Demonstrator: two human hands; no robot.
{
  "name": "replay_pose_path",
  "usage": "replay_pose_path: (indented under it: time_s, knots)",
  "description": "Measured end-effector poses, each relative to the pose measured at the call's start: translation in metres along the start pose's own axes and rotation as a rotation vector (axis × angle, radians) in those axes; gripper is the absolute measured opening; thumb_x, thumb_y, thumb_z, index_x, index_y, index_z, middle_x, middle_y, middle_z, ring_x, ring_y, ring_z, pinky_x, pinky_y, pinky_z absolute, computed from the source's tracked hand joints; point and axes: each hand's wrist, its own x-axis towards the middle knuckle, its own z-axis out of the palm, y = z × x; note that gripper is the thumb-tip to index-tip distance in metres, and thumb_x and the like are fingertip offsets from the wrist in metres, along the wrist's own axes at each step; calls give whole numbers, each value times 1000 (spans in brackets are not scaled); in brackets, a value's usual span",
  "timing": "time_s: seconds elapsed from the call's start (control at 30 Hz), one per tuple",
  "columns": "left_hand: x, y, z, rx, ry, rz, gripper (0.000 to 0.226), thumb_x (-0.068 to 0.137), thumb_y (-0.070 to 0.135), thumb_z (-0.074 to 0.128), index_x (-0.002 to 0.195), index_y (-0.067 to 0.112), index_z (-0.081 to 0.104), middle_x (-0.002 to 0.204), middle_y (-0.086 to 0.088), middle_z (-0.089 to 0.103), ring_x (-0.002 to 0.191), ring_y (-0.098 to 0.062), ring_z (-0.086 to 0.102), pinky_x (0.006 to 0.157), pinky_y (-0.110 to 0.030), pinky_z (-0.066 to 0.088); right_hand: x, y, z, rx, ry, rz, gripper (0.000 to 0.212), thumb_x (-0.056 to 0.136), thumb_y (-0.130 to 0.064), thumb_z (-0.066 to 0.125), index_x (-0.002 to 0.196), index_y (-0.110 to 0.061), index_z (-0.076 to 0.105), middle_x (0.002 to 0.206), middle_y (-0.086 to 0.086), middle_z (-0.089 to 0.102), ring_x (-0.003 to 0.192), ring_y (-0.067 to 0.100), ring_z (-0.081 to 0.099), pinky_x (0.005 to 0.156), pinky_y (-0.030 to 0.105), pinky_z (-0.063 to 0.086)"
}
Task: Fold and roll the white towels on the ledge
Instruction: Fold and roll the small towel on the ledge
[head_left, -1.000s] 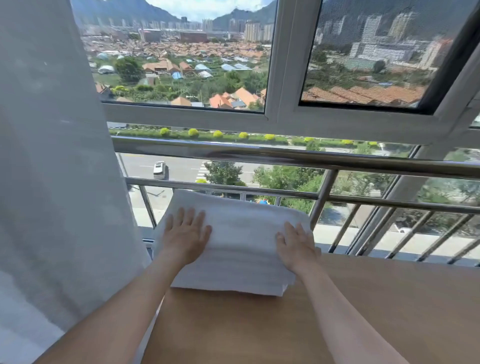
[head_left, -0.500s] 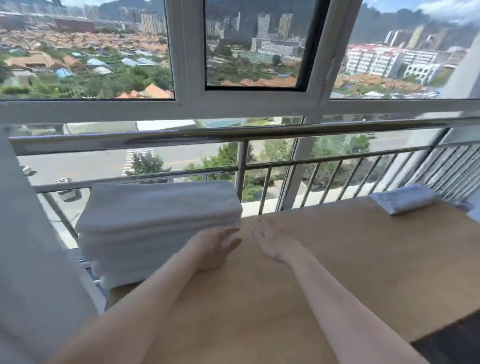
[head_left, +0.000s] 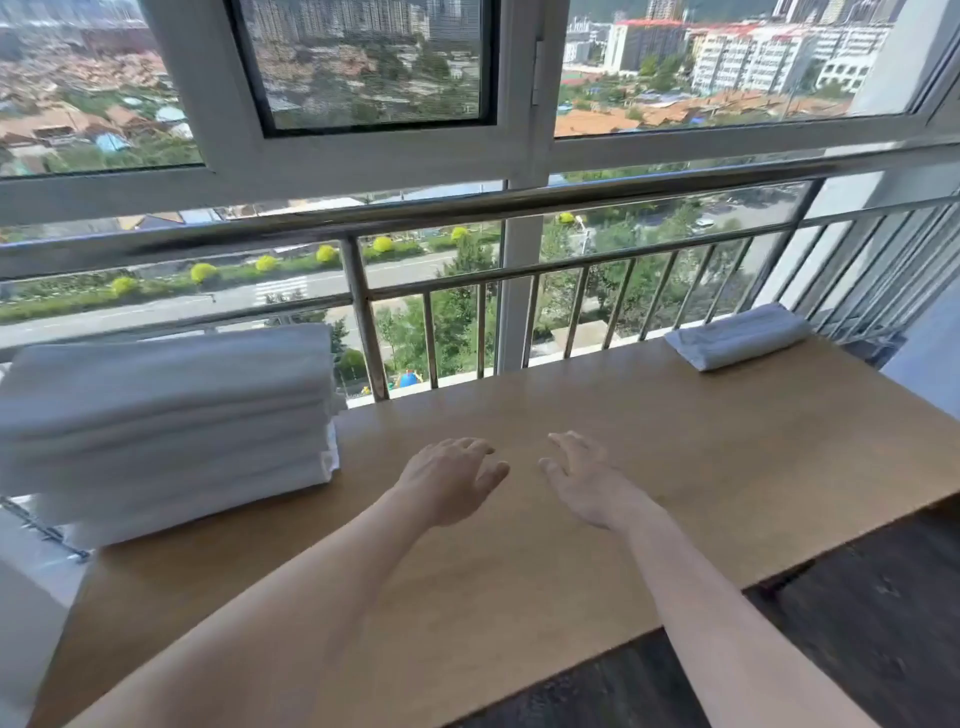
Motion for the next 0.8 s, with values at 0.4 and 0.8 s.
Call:
replay_pose_path:
  time_s: [0.4,0.8]
  knots:
    - [86,178,36,11,60,-9,61,100,63,30,142,23,49,150,0,50,138,-23,44,109,-37,36,-24,170,-101,20,18,88,56,105,-42,38,156,-20,28,165,6,17,152,22,10,122,33,11]
    - [249,255,59,2,47,-4,63,99,65,29,143,24,49,150,2,50,137,-23,47,109,-38,37,19,308,-212,-119,-29,150,58,105,-46,33,158,-25,20,166,0,10,153,19,3,123,38,10]
